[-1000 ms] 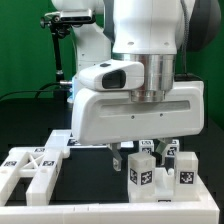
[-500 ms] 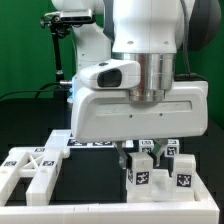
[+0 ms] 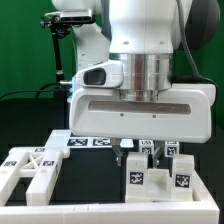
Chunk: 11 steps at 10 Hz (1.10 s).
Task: Assemble chair
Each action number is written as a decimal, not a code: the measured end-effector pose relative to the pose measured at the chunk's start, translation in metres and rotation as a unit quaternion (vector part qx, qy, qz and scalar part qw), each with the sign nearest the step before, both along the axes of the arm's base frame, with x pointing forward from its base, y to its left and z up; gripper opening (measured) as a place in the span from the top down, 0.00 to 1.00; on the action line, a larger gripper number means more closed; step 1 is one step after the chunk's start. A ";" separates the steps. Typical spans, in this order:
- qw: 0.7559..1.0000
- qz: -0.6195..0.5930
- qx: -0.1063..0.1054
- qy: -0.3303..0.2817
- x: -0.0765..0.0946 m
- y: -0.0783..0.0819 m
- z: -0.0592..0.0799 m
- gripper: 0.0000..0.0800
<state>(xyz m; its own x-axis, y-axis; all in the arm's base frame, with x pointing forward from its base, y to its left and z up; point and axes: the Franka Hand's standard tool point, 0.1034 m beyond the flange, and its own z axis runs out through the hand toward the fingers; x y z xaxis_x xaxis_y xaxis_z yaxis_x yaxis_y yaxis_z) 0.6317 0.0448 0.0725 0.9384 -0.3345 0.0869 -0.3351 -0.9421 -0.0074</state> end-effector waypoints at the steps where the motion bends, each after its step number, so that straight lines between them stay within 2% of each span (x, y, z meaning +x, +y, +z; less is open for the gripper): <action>1: 0.999 -0.034 0.003 0.002 -0.003 -0.002 0.000 0.64; 3: 0.995 -0.095 0.003 0.004 -0.007 -0.006 0.001 0.63; 5: 0.996 -0.093 0.002 0.006 -0.008 -0.008 0.001 0.63; 6: 0.996 -0.093 0.002 0.006 -0.008 -0.008 0.000 0.56; 7: 0.996 -0.093 0.002 0.006 -0.007 -0.007 0.001 0.33; 8: 0.997 -0.074 0.005 -0.001 -0.005 -0.006 0.011 0.23; 10: 0.998 -0.059 0.013 -0.007 -0.013 0.000 0.031 0.20; 11: 0.999 -0.040 0.016 -0.012 -0.023 0.003 0.036 0.19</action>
Offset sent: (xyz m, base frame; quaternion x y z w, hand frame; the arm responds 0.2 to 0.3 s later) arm 0.0000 0.0000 0.0000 0.0000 0.0000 0.1938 0.9810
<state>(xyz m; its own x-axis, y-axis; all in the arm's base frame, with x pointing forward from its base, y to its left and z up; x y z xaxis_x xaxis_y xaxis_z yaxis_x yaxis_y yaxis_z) 0.6082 0.0474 0.1083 0.9061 -0.4118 0.0972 -0.4093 -0.9113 -0.0454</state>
